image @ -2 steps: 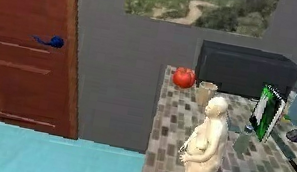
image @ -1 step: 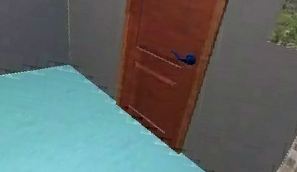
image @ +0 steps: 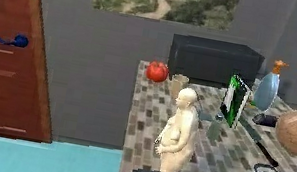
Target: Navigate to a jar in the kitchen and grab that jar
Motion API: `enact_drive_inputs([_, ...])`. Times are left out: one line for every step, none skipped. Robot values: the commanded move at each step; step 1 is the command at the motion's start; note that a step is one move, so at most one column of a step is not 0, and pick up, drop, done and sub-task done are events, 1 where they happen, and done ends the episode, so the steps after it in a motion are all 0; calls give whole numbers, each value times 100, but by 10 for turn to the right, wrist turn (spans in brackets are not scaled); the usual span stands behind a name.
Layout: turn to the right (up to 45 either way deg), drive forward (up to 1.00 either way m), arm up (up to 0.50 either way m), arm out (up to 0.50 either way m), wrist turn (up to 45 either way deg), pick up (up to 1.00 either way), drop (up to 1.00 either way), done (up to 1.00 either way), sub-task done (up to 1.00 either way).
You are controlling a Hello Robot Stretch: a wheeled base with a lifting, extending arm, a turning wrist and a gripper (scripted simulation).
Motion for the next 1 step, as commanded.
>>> enact_drive_inputs([450,0,0,0,0,0,0,0,0])
